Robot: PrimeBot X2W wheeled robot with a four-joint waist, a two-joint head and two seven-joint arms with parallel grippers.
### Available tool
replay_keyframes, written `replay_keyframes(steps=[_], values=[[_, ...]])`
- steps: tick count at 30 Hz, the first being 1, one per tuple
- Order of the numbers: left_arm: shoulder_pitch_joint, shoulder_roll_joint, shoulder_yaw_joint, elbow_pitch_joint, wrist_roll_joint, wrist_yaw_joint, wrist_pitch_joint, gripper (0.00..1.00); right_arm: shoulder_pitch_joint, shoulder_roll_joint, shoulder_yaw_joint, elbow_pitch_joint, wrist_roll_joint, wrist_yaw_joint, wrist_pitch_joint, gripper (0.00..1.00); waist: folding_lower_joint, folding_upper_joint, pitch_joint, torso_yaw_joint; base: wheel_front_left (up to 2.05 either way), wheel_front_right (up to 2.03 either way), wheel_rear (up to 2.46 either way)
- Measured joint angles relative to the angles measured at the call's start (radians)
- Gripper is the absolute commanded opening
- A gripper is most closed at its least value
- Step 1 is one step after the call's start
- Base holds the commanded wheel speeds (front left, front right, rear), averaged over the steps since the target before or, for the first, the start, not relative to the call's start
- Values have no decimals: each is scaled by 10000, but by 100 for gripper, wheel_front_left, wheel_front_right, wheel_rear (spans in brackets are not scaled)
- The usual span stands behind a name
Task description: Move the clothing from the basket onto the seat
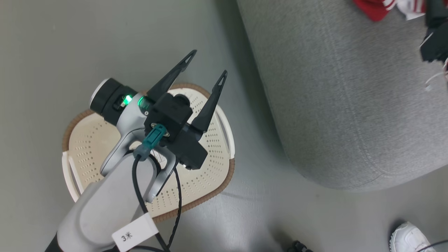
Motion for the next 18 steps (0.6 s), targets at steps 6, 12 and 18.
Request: replay_keyframes(steps=[6,12,18], values=[[412,-84,270,215,-222,240,-470,100,821,50,10,-746,-61,54,0,100,0,-2,-720,-54,0,0,0],[876,-157,648,462,-587,531,-934,100,1597,56,-36,-1559,-86,73,0,100,-1,-2,-1472,49,0,0,0],[1412,-314,1097,686,-903,798,-1503,100,2358,61,-161,-2389,-167,58,-2,100,-1,-2,-2204,355,0,0,0]])
